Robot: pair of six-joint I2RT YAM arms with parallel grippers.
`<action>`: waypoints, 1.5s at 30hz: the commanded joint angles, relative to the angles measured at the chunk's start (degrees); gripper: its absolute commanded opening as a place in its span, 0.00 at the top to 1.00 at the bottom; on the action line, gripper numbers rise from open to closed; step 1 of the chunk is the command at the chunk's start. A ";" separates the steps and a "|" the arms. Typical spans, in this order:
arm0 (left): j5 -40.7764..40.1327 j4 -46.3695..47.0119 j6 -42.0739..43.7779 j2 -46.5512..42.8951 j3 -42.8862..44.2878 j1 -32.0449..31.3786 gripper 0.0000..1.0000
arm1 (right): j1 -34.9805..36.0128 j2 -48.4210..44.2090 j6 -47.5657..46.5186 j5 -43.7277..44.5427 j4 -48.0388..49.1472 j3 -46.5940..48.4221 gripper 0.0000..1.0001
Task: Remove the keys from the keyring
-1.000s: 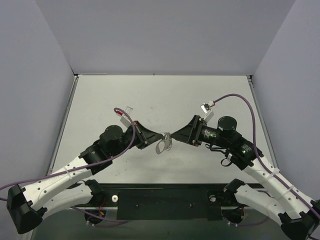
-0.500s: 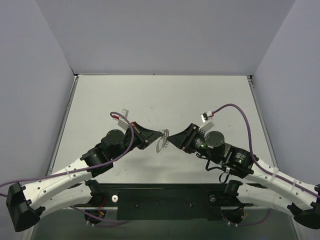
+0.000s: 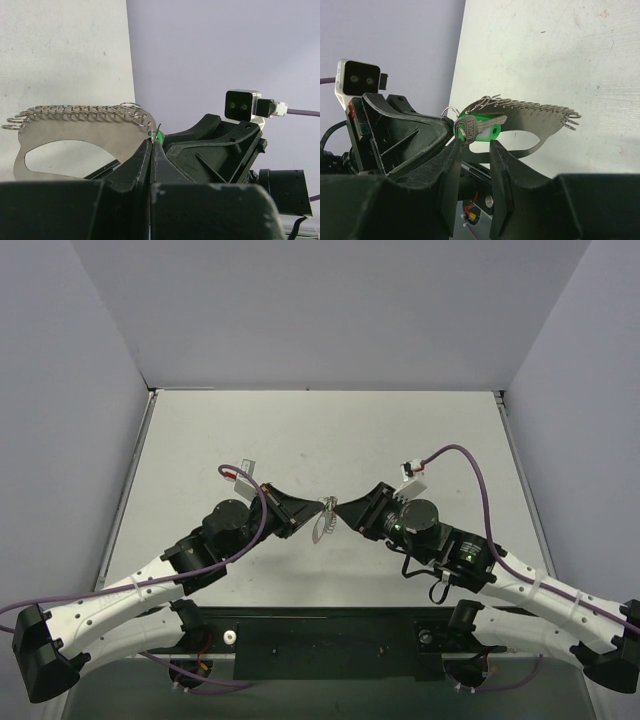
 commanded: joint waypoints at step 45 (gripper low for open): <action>0.71 7.44 0.37 -0.25 0.19 -1.38 1.00 | -0.34 1.87 -0.15 0.88 8.26 -0.44 0.65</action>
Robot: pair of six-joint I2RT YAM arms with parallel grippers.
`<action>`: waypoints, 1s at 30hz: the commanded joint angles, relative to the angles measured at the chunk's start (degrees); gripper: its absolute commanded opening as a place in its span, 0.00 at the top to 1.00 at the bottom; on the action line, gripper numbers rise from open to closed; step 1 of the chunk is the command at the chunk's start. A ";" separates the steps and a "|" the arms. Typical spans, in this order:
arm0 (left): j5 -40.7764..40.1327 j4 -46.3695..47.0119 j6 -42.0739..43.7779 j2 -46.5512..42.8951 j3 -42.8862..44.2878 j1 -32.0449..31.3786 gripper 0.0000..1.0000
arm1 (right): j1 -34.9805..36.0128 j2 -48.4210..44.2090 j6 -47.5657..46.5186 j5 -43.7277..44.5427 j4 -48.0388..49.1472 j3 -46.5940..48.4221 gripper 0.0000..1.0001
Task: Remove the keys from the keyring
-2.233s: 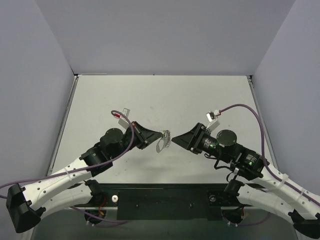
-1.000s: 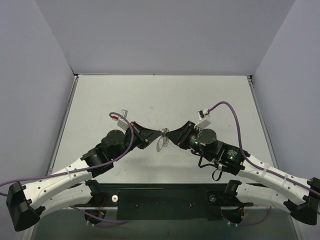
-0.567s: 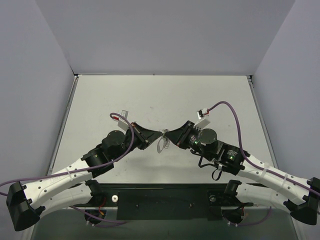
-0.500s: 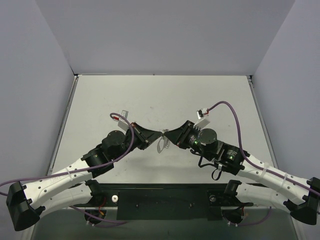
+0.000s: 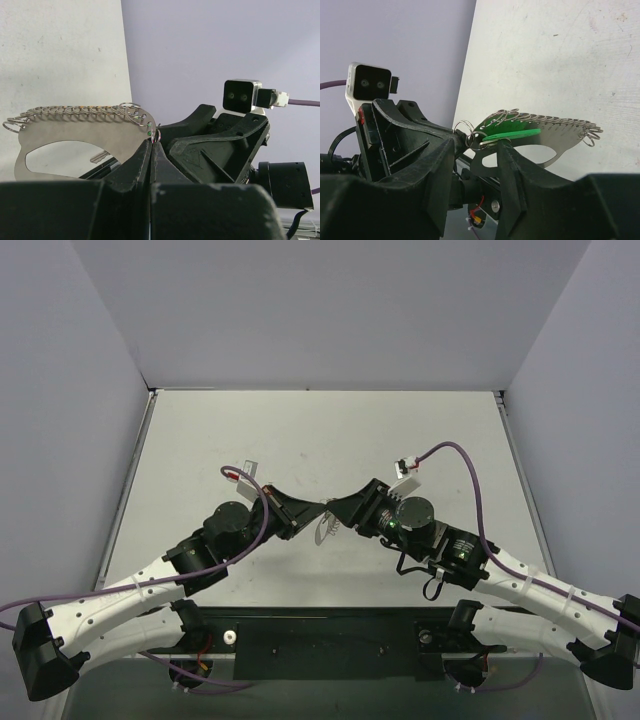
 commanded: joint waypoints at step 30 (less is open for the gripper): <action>3.19 6.20 2.78 -0.08 2.27 -1.14 1.00 | 1.13 1.54 -10.97 2.26 -11.97 6.68 0.88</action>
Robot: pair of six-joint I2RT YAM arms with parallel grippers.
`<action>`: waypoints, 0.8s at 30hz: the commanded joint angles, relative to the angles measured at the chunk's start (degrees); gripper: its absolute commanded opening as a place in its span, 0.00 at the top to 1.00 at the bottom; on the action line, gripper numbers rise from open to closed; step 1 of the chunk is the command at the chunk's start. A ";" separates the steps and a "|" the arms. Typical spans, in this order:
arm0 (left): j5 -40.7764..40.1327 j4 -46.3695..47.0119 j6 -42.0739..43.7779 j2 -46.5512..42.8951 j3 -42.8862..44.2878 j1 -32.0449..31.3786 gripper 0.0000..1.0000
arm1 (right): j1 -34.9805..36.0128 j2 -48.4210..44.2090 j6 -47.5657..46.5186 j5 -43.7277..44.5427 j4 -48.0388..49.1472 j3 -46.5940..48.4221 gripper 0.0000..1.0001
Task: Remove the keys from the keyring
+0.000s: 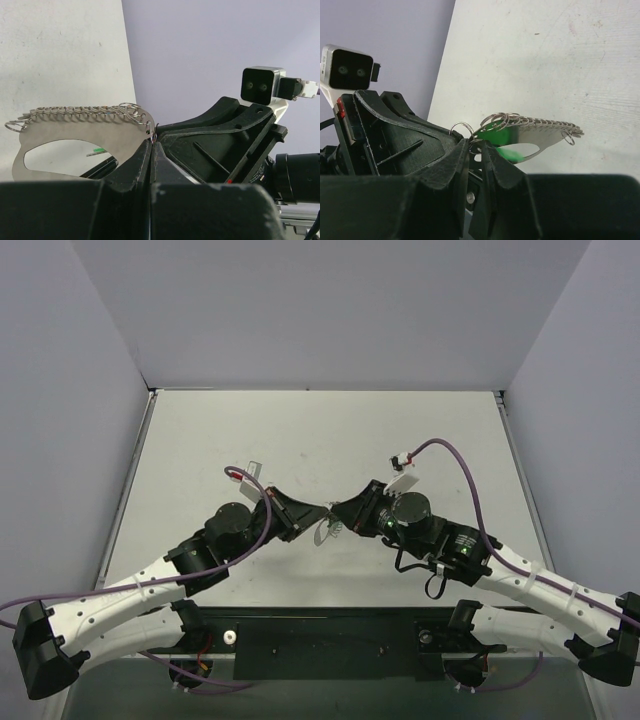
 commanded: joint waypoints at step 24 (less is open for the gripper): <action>6.10 3.36 5.92 2.78 6.71 -1.47 1.00 | 0.80 -2.61 -10.49 -2.33 -13.28 8.41 0.72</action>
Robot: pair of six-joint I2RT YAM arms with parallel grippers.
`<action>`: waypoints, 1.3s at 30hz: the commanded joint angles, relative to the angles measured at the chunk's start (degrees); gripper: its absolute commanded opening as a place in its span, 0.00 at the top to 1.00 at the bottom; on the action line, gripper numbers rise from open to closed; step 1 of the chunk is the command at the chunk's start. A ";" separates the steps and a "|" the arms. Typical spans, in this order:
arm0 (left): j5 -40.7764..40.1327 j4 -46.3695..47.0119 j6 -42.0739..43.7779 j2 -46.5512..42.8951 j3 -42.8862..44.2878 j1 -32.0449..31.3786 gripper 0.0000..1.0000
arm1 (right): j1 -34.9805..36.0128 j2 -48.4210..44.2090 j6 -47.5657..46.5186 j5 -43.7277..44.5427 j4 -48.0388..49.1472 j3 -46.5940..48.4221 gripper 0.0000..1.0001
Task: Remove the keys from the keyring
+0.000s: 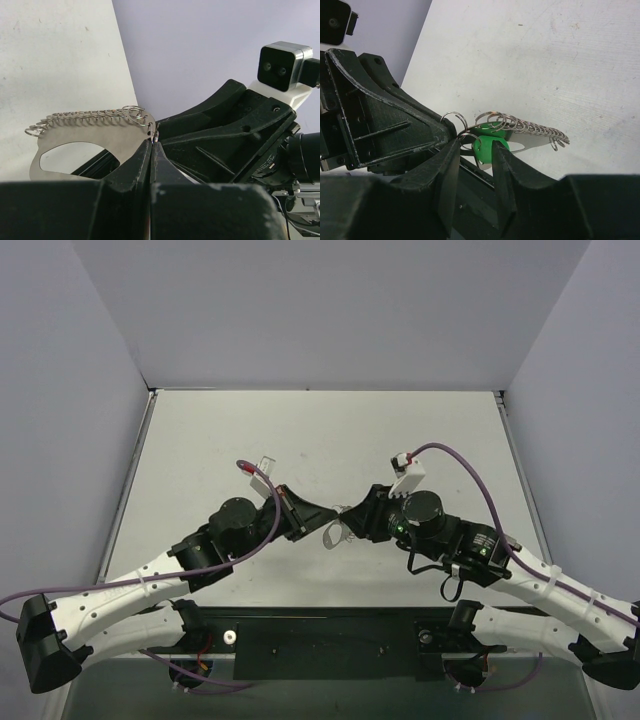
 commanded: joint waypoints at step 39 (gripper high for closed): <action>1.40 5.45 -0.76 -0.85 5.08 -0.86 1.00 | -19.01 -7.96 4.92 -38.46 21.40 -8.65 0.71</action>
